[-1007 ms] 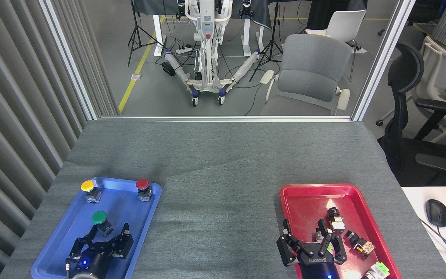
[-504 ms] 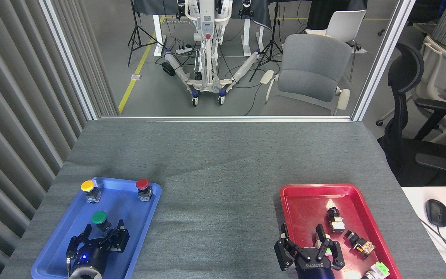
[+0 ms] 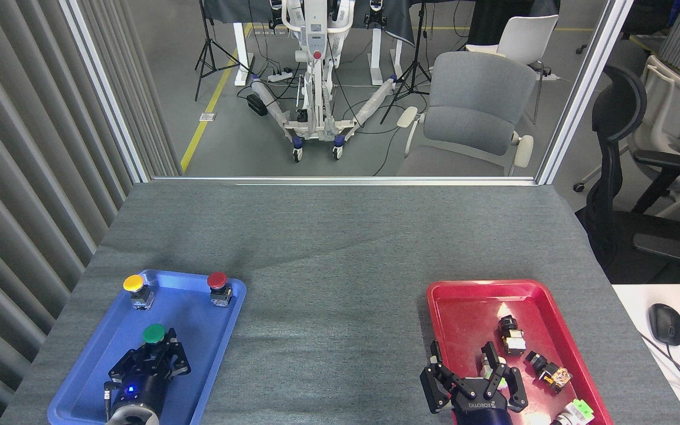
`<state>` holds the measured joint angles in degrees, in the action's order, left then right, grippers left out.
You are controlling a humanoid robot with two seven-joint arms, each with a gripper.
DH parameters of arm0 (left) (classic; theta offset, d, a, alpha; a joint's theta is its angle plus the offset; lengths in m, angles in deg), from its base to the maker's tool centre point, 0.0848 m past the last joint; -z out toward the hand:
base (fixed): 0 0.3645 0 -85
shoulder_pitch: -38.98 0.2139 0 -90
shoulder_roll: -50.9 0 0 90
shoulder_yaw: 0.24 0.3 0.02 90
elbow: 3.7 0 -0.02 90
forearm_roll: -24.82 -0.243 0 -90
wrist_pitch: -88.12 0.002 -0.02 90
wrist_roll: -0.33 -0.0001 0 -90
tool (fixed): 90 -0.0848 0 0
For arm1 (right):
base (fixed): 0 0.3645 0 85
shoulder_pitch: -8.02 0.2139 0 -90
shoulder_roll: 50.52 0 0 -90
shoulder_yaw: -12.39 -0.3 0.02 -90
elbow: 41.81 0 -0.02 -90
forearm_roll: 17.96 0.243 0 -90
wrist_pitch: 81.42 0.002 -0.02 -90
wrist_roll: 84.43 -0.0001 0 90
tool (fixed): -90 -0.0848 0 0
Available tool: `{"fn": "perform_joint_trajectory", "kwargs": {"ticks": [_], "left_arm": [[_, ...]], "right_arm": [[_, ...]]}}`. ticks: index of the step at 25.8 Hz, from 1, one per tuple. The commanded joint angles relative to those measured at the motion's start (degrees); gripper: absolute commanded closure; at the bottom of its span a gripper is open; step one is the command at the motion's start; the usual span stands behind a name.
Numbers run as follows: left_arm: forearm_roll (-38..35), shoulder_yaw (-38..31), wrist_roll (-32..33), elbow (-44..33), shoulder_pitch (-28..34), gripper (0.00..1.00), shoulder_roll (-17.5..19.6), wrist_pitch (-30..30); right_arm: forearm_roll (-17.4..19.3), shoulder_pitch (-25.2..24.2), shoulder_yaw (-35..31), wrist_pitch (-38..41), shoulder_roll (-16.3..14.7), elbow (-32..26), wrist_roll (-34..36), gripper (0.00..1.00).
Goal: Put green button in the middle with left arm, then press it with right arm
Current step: 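Carry the green button off the blue tray and set it mid-table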
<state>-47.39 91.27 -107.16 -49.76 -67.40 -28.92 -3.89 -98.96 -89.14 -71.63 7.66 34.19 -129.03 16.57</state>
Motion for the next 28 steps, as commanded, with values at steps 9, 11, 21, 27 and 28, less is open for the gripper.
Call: {"fn": "perform_joint_trajectory", "kwargs": {"ticks": [9, 11, 21, 27, 28], "left_arm": [[-0.91, 2.36, -2.37, -15.11, 3.9, 1.0, 1.16, -14.87], [-0.82, 7.98, -1.93, -17.05, 1.79, 1.0, 1.07, -19.71], [-6.44, 34.26, 3.52, -2.28, -9.46, 1.0, -9.21, -14.08], [-7.24, 33.91, 3.34, -3.25, -3.83, 1.0, -10.09, -11.01], [-7.33, 34.0, 3.25, -3.16, -3.83, 1.0, -10.09, -9.34]], "right_arm": [[-0.03, -0.23, 0.53, -0.13, 0.27, -0.23, 0.07, 0.0], [-0.03, -0.23, 0.53, -0.13, 0.1, -0.23, 0.07, 0.0], [-0.03, -0.84, 0.44, -0.22, 0.36, 0.12, 0.07, 0.0], [0.14, -1.28, 0.44, 0.04, 0.27, 0.3, 0.16, 0.0], [0.14, -1.28, 0.44, 0.04, 0.27, 0.3, 0.25, 0.0]]}}
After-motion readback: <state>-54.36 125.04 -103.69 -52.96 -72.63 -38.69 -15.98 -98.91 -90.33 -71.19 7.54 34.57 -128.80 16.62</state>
